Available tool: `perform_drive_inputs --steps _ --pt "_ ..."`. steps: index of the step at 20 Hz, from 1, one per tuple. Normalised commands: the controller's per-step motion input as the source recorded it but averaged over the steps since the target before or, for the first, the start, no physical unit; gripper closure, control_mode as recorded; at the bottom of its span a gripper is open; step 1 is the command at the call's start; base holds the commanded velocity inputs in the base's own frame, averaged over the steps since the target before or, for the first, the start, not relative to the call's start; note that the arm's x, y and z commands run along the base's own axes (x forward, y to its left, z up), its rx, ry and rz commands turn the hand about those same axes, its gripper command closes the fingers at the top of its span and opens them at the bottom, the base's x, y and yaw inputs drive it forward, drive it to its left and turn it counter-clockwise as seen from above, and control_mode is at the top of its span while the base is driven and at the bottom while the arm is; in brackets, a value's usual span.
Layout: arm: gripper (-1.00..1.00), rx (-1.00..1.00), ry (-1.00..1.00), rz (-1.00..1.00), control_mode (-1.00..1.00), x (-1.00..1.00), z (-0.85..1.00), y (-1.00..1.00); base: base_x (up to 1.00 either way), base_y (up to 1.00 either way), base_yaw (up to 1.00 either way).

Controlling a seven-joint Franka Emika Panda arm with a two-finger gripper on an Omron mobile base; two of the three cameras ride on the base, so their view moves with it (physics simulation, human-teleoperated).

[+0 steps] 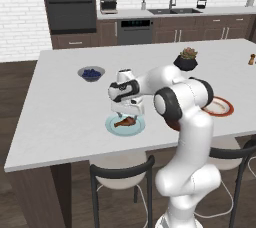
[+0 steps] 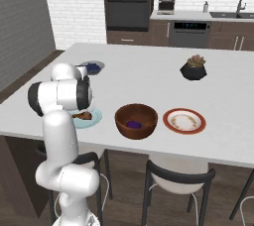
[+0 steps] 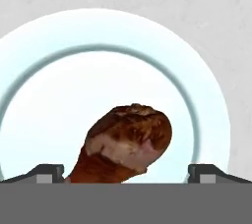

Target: Pick the chicken drumstick and eggplant from their plates and place them in the bowl. Then put the bowl in the fridge.

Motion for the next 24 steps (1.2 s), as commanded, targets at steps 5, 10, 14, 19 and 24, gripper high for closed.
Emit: perform_drive_inputs --steps 5,10,14,19,24 --pt "-1.0 0.0 0.0 -0.08 -1.0 0.01 -0.42 0.11 0.0 0.0 0.0" --pt "-1.0 -0.01 0.0 -0.1 -1.0 0.0 -0.49 0.0 0.0 0.0 0.0" --pt "-1.0 0.01 0.0 -0.03 -1.0 0.0 -0.17 0.0 0.0 0.0 0.0" --pt "1.0 0.0 -0.04 0.0 -1.0 0.0 -0.13 0.02 0.0 0.0 0.0" --pt "1.0 0.0 -0.05 0.0 -1.0 0.0 -0.03 0.01 0.0 0.0 0.0"
